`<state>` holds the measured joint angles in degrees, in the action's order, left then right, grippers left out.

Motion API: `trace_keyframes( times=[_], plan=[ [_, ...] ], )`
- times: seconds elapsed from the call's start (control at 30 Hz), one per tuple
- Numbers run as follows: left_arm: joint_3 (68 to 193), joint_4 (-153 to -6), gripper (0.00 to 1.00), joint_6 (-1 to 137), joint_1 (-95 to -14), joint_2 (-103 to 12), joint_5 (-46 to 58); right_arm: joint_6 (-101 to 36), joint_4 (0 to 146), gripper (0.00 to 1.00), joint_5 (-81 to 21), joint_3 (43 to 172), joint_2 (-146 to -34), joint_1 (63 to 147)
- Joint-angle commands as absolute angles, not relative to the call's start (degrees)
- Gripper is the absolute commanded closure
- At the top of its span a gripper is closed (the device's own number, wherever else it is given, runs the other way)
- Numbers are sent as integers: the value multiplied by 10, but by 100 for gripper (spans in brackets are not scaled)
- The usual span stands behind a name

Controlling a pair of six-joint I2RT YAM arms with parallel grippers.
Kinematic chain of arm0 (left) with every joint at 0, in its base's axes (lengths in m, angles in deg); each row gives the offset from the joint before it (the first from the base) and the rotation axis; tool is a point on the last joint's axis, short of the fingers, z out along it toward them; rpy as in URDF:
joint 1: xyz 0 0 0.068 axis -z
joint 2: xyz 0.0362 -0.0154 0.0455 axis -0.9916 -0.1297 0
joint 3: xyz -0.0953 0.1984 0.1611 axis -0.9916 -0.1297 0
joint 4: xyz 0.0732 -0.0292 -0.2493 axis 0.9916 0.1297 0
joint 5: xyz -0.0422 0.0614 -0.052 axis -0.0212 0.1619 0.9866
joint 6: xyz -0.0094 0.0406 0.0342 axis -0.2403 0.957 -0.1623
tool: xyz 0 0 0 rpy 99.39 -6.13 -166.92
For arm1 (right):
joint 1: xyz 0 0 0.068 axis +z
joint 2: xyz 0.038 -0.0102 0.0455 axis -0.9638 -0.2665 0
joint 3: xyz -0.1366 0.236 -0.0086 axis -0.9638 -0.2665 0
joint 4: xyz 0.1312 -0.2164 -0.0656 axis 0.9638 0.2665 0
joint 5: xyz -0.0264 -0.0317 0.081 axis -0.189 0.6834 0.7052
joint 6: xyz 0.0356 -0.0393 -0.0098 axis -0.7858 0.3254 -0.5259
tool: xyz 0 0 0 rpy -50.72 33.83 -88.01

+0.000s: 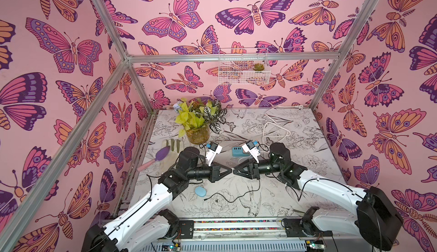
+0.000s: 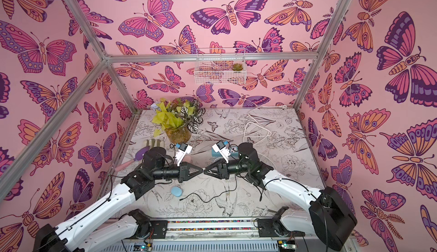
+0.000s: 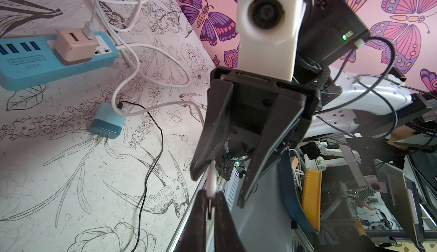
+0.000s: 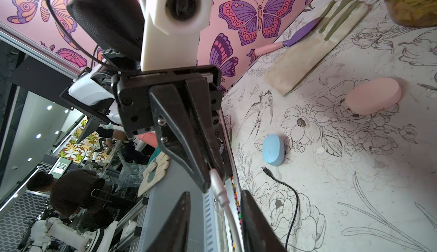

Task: Charge the bluetooth headset
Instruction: Adjust the charging cable.

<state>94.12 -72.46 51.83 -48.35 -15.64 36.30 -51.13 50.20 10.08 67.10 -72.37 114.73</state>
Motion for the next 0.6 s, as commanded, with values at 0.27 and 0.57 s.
trace_keyframes(
  times=[0.27, 0.57],
  plan=[
    [939, -744, 100, 513, -483, -148, 376, -519, 460, 96, 133, 664, -729, 1145],
    [929, -737, 48, 499, -496, -122, 336, -480, 511, 100, 86, 665, -712, 1144]
  ],
)
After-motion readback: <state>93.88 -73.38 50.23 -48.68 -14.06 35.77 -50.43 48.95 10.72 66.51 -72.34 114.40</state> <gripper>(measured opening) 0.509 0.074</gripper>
